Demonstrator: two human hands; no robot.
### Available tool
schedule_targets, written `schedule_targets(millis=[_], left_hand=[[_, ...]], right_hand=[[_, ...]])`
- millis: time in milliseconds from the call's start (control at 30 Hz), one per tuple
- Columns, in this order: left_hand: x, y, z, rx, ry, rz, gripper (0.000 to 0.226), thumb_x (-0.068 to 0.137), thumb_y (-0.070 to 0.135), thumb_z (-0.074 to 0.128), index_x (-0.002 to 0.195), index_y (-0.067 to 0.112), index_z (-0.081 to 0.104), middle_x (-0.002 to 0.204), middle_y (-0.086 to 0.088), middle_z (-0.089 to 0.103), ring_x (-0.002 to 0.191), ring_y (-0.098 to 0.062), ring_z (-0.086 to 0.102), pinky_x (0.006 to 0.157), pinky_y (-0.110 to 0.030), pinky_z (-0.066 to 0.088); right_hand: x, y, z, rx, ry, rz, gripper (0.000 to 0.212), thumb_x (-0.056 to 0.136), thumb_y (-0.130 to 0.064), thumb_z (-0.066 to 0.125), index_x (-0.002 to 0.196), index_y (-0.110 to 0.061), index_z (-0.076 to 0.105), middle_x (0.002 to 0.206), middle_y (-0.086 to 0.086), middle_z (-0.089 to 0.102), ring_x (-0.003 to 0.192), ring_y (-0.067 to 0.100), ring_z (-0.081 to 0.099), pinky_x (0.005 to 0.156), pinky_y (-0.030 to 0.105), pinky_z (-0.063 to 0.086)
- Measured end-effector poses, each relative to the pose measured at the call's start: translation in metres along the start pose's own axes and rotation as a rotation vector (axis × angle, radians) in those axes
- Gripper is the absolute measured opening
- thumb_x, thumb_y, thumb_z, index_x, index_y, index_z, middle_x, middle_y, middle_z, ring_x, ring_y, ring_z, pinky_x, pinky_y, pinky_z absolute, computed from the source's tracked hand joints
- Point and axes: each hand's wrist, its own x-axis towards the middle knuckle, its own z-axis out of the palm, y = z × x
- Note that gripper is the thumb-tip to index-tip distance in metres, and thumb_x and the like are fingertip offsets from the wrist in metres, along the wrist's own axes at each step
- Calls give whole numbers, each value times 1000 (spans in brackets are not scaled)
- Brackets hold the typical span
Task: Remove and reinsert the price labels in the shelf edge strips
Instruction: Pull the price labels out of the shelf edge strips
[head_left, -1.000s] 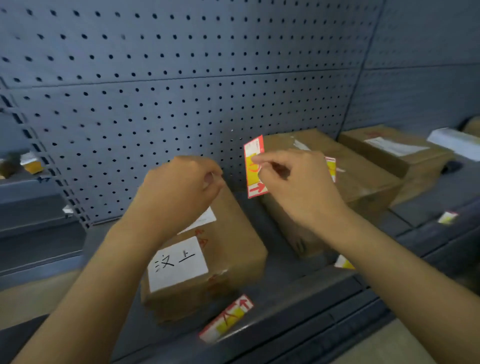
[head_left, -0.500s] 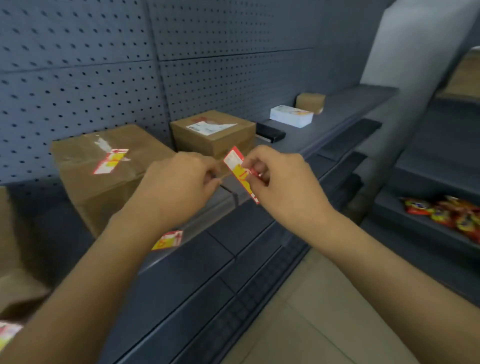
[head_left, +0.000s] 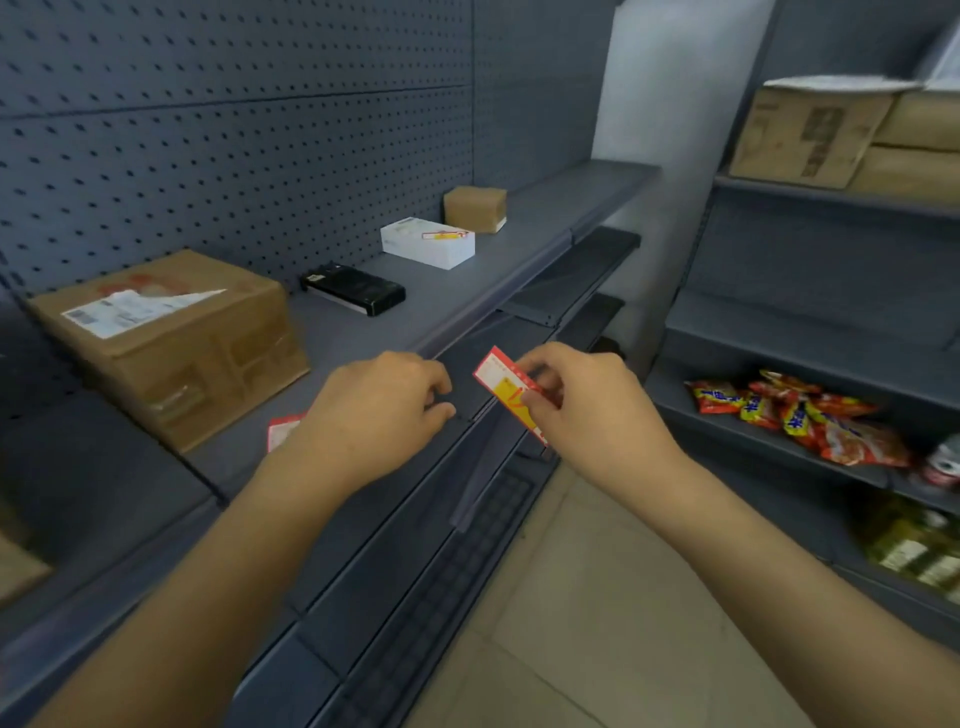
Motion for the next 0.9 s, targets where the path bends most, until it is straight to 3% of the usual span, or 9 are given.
schedule_targets(millis=[433, 600, 733, 900], left_hand=[[161, 12, 62, -26, -91, -133, 28, 93, 38, 52, 117, 26, 60, 109, 7, 64, 97, -15, 60, 77, -29, 46], [203, 16, 86, 8, -112, -305, 29, 94, 37, 50, 118, 25, 59, 117, 4, 63, 104, -18, 59, 78, -28, 44], [221, 18, 93, 88, -127, -448, 24, 95, 36, 48, 109, 20, 58, 112, -3, 61, 100, -25, 58, 68, -28, 36], [221, 6, 103, 125, -159, -607, 24, 94, 32, 47, 111, 19, 59, 115, -6, 61, 102, -30, 59, 78, -36, 47]], right_hand=[[150, 123, 8, 51, -108, -24, 16, 85, -17, 59, 99, -25, 60, 79, 1, 70, 72, 27, 66, 68, 43, 56], [216, 161, 27, 129, -233, -157, 15, 84, -10, 61, 97, -18, 62, 76, 3, 70, 71, 26, 65, 68, 43, 55], [253, 166, 50, 166, -354, -283, 16, 82, -6, 60, 95, -16, 63, 77, 7, 71, 73, 29, 65, 68, 41, 54], [285, 159, 78, 218, -467, -415, 15, 82, -5, 61, 95, -12, 64, 79, 8, 71, 72, 24, 64, 69, 41, 55]])
